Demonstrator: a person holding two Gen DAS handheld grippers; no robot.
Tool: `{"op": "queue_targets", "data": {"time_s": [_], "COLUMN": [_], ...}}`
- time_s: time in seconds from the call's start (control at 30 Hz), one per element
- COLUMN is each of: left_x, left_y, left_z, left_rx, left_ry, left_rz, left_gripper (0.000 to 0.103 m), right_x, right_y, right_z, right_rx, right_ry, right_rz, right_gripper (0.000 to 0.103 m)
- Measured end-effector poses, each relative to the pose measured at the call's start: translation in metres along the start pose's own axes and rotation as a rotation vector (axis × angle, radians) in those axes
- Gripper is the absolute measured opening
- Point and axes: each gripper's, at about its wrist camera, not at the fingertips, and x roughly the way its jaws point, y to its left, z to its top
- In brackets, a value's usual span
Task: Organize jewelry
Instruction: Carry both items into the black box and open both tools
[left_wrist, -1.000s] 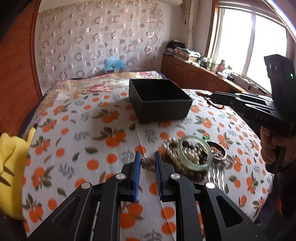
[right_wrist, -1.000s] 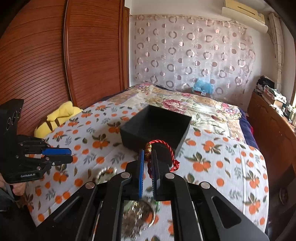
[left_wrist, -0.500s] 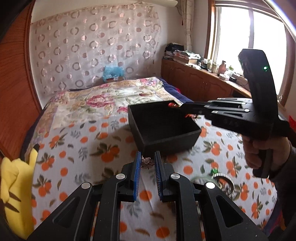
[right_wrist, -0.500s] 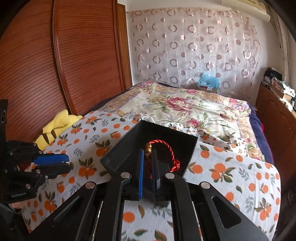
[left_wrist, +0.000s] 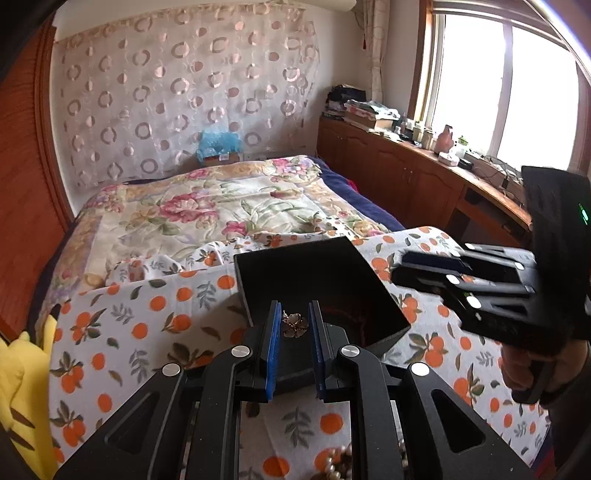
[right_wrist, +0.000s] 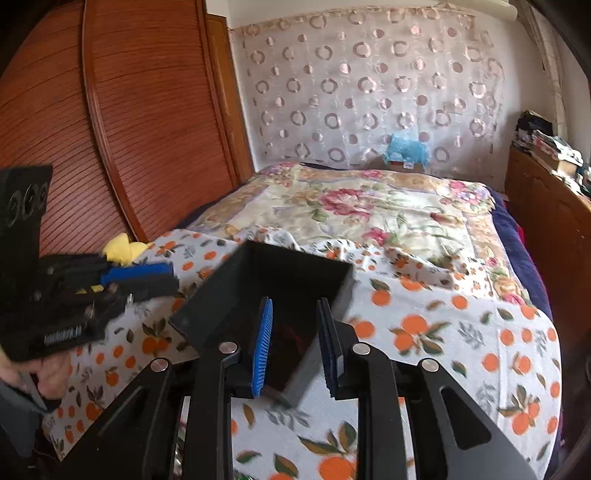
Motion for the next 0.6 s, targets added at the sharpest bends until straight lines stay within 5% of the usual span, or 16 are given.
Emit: {"op": "queue_targets", "data": {"time_s": [0.3, 0.43, 0.6], "left_x": [0.026, 0.023, 0.012], "left_y": [-0.004, -0.006, -0.007], "left_z": [0.012, 0.01, 0.004], "left_rx": [-0.008, -0.001, 0.0], "left_ry": [0.024, 0.013, 0.006], "left_rz": [0.012, 0.026, 0.022], "left_gripper": [0.014, 0.038, 0.039], "right_x": [-0.013, -0.022, -0.03], "right_y": [-0.017, -0.018, -0.013], "right_z": [-0.038, -0.049, -0.058], "right_rx": [0.021, 0.027, 0.021], "right_ry": [0.028, 0.023, 0.022], "right_rz": [-0.034, -0.036, -0.041], "right_gripper": [0.027, 0.027, 0.027]}}
